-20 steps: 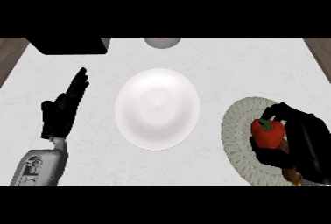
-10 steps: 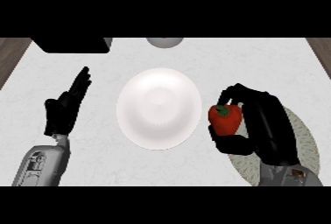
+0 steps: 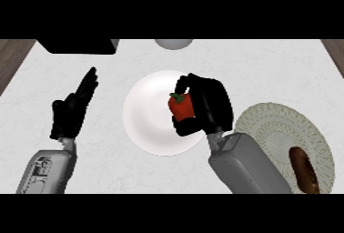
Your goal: Pick the bell pepper from the placemat and place it in the plate
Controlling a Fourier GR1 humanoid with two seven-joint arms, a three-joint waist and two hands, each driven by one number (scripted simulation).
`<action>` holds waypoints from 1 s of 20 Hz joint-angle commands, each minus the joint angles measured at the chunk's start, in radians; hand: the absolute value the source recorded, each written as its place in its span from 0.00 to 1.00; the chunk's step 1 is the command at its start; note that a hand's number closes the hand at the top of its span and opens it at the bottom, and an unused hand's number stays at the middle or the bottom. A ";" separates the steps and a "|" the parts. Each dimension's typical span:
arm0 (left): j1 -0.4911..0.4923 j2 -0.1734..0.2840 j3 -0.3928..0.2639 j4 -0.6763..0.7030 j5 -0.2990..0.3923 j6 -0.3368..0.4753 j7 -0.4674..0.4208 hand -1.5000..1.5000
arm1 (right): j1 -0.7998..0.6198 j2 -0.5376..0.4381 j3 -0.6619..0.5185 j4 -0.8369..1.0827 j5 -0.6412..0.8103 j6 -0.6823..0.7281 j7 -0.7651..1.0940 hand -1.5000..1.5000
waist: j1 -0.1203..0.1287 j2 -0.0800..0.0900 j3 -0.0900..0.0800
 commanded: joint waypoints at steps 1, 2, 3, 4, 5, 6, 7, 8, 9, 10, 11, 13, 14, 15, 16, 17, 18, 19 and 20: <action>0.032 0.031 0.032 -0.021 0.031 -0.036 -0.012 0.50 | -0.126 0.012 0.028 0.168 0.025 0.006 0.045 1.00 | 0.000 -0.001 0.000; -0.039 -0.017 -0.007 0.019 -0.008 0.008 0.026 0.50 | -0.186 0.012 0.083 0.243 0.025 -0.026 0.099 1.00 | 0.006 0.002 0.000; -0.002 -0.009 0.001 0.024 -0.013 0.009 -0.015 0.50 | -0.170 0.013 0.111 0.276 0.033 -0.048 0.104 1.00 | 0.005 0.001 0.000; -0.019 0.004 0.007 0.007 0.012 -0.021 -0.003 0.50 | -0.193 0.013 0.099 0.373 0.025 -0.082 0.063 1.00 | 0.012 0.004 0.000; -0.025 -0.008 -0.016 -0.034 -0.011 -0.003 0.049 0.50 | -0.179 0.013 0.150 0.393 0.025 -0.105 0.099 1.00 | 0.013 0.002 0.000; 0.000 0.016 0.012 -0.017 0.011 -0.027 -0.003 0.50 | -0.245 0.013 0.093 0.486 -0.013 -0.098 0.061 1.00 | 0.019 0.005 0.000; -0.008 0.012 0.007 0.041 -0.017 -0.011 -0.054 0.50 | -0.253 0.013 0.146 0.472 -0.133 -0.167 0.148 1.00 | 0.024 0.007 0.000; 0.008 -0.009 -0.005 -0.014 0.001 -0.014 -0.013 0.50 | -0.232 0.013 0.133 0.527 -0.153 -0.201 0.100 1.00 | 0.024 0.005 0.000; -0.013 -0.009 -0.009 0.022 -0.010 -0.012 -0.007 0.50 | -0.271 0.013 0.117 0.574 -0.200 -0.202 0.095 0.00 | 0.026 0.008 0.000; -0.025 -0.027 -0.022 -0.014 -0.008 -0.005 0.012 0.50 | -0.260 0.013 0.162 0.598 -0.245 -0.261 0.085 0.00 | 0.033 0.008 0.001; -0.059 0.005 0.008 0.030 -0.001 -0.021 0.007 0.50 | -0.210 0.013 0.164 0.604 -0.283 -0.305 0.015 0.00 | 0.029 0.011 0.001; -0.050 -0.001 -0.010 -0.005 0.001 -0.033 0.023 0.50 | -0.287 0.013 0.209 0.668 -0.380 -0.340 0.036 0.00 | 0.043 0.010 0.001; -0.021 -0.051 -0.038 0.012 -0.028 0.011 0.009 0.50 | -0.287 0.013 0.206 0.707 -0.405 -0.367 -0.010 0.00 | 0.041 0.011 0.001; -0.035 -0.017 -0.004 0.022 -0.007 -0.012 -0.015 0.50 | -0.350 0.013 0.233 0.720 -0.450 -0.363 0.013 0.00 | 0.038 0.009 0.001; -0.033 -0.011 0.000 0.034 0.001 -0.026 -0.018 0.50 | -0.338 0.013 0.207 0.767 -0.473 -0.381 -0.069 0.00 | 0.036 0.011 0.001; -0.085 -0.049 -0.026 0.055 -0.032 0.017 -0.004 0.50 | -0.303 0.013 0.278 0.739 -0.505 -0.443 -0.056 0.00 | 0.049 0.015 0.001; -0.028 -0.007 -0.010 0.001 -0.005 -0.027 0.000 0.50 | -0.288 0.013 0.239 0.716 -0.538 -0.467 -0.108 0.00 | 0.053 0.012 0.001; -0.021 -0.002 0.002 0.026 -0.001 -0.029 -0.034 0.50 | -0.255 0.013 0.219 0.705 -0.556 -0.481 -0.177 0.00 | 0.035 0.011 0.001; -0.048 0.006 0.005 0.027 0.003 -0.039 -0.008 0.50 | -0.269 0.013 0.247 0.669 -0.609 -0.512 -0.151 0.00 | 0.052 0.013 0.002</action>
